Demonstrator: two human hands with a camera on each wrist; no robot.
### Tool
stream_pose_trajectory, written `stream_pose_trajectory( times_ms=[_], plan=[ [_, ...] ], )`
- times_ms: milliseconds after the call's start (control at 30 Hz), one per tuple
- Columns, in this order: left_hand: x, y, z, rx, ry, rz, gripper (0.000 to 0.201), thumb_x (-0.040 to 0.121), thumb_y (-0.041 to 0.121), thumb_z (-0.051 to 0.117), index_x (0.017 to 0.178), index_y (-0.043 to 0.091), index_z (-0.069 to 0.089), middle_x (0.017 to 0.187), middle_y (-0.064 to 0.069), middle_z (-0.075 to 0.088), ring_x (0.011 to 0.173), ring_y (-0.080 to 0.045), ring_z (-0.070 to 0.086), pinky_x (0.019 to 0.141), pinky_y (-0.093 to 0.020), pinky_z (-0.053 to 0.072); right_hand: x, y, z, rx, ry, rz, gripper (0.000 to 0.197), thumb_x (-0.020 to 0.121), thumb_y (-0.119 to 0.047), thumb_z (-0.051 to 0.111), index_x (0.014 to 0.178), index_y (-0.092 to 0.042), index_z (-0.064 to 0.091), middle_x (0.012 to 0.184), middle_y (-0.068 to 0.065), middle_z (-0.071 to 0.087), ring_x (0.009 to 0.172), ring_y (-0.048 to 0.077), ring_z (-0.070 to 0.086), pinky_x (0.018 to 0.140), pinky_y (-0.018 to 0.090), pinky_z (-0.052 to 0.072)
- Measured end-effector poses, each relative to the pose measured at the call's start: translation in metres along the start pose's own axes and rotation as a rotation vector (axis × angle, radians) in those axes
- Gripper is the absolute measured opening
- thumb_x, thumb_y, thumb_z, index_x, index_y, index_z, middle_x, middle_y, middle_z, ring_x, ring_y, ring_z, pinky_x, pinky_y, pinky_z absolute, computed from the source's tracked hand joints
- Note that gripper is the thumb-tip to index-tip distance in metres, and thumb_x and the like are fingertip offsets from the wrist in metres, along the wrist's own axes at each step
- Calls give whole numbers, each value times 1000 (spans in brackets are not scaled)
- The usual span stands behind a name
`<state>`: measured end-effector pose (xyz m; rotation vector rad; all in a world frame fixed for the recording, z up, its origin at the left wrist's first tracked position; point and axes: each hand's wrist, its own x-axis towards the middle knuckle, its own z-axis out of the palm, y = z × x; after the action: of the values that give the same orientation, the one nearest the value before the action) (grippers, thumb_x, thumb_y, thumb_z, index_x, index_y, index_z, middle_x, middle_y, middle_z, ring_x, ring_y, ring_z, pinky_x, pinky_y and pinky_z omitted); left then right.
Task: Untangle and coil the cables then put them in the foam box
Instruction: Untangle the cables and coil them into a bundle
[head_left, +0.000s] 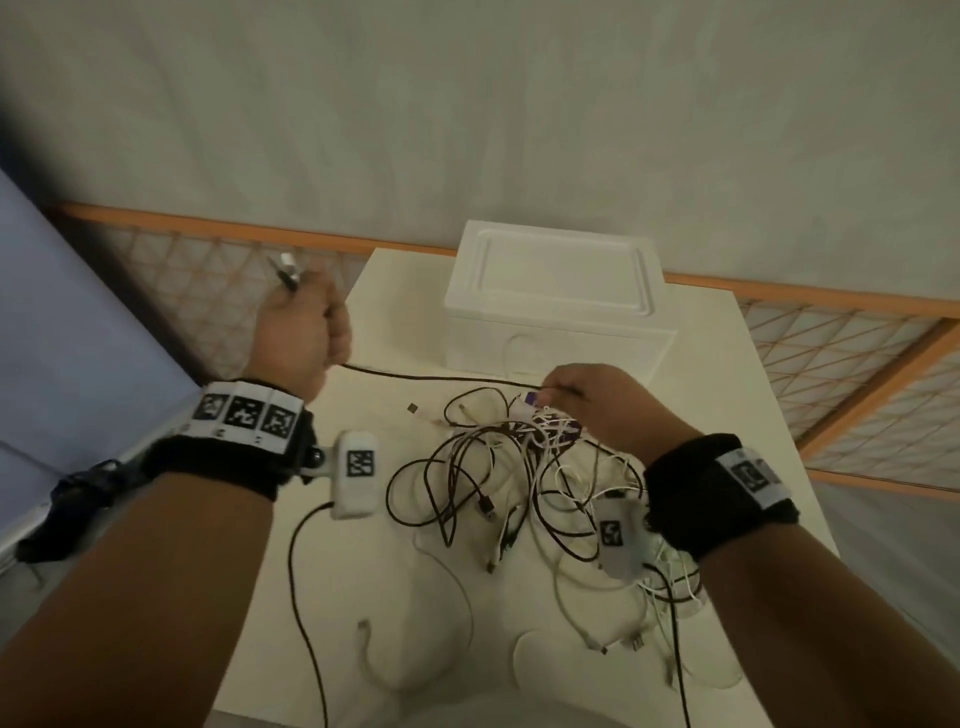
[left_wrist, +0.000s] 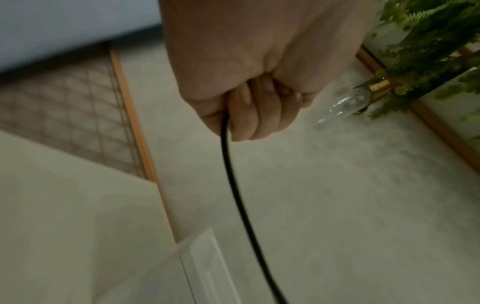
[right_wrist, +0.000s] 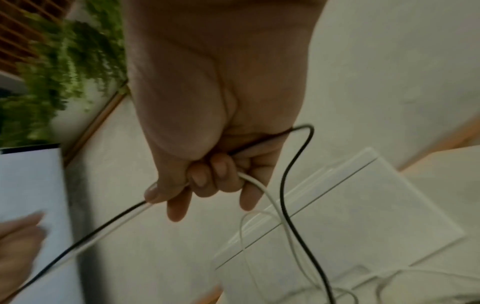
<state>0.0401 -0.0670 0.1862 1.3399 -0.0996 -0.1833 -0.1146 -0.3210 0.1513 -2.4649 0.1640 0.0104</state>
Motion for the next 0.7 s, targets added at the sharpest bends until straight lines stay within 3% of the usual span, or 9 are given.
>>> stream_pose_trajectory(
  times_ms=[133, 200, 267, 333, 433, 500, 567, 633, 700],
  plan=[
    [0, -4, -16, 448, 175, 130, 44, 98, 41, 43, 59, 22, 44, 50, 6, 45, 44, -11, 39, 47, -26, 31, 0, 17, -11, -68, 70, 50, 15, 92, -32, 56, 89, -24, 69, 88, -3, 68, 86, 16, 61, 78, 30, 47],
    [-15, -12, 8, 657, -11, 205, 32, 101, 34, 42, 71, 25, 51, 67, 6, 55, 60, -3, 50, 63, -26, 36, 4, -2, -2, -178, 72, -17, 20, 93, -34, 54, 94, -21, 70, 90, -1, 66, 87, 17, 60, 76, 29, 45],
    [-38, -26, 45, 822, -368, 213, 26, 102, 33, 39, 91, 24, 61, 89, 7, 64, 80, 2, 56, 75, -21, 39, 11, -29, 15, -307, 57, -158, 29, 94, -36, 49, 99, -17, 70, 93, 4, 65, 88, 21, 60, 77, 31, 46],
    [-53, -37, 73, 909, -610, 147, 36, 102, 40, 33, 104, 19, 63, 101, 4, 66, 92, -8, 59, 84, -26, 43, 14, -48, 24, -397, 40, -296, 40, 93, -38, 41, 102, -11, 70, 94, 11, 65, 84, 25, 60, 74, 34, 47],
    [-48, -30, 70, 1029, -710, 47, 41, 100, 44, 37, 77, 22, 62, 71, 2, 60, 71, -15, 57, 66, -27, 40, 10, -40, 6, -304, 17, -199, 28, 94, -36, 52, 104, -17, 71, 93, 7, 65, 87, 19, 58, 79, 34, 45],
    [-40, -21, 52, 1181, -747, 56, 38, 96, 45, 46, 70, 23, 61, 64, 5, 54, 62, -13, 52, 58, -26, 35, 1, -20, -15, -296, 45, -117, 26, 93, -36, 55, 106, -21, 71, 95, 4, 67, 92, 19, 59, 81, 30, 44],
    [-25, -15, 27, 1295, -655, 143, 36, 95, 44, 50, 66, 23, 53, 63, 7, 51, 60, -10, 48, 55, -25, 31, -6, 3, -33, -270, 105, -50, 24, 93, -34, 56, 104, -20, 72, 99, 2, 69, 96, 19, 61, 82, 27, 42],
    [-1, -11, -5, 1369, -388, 210, 36, 96, 45, 47, 72, 17, 49, 68, 3, 52, 65, -16, 50, 59, -29, 33, -11, 21, -42, -249, 162, 6, 23, 93, -32, 57, 102, -18, 73, 104, 2, 71, 99, 20, 62, 86, 28, 44],
    [21, -10, -33, 1492, -158, 159, 43, 98, 45, 40, 79, 9, 53, 77, -9, 57, 70, -26, 53, 66, -34, 36, -11, 31, -40, -237, 168, 50, 25, 94, -32, 55, 104, -17, 72, 108, 3, 70, 102, 20, 62, 91, 30, 43]
  ],
)
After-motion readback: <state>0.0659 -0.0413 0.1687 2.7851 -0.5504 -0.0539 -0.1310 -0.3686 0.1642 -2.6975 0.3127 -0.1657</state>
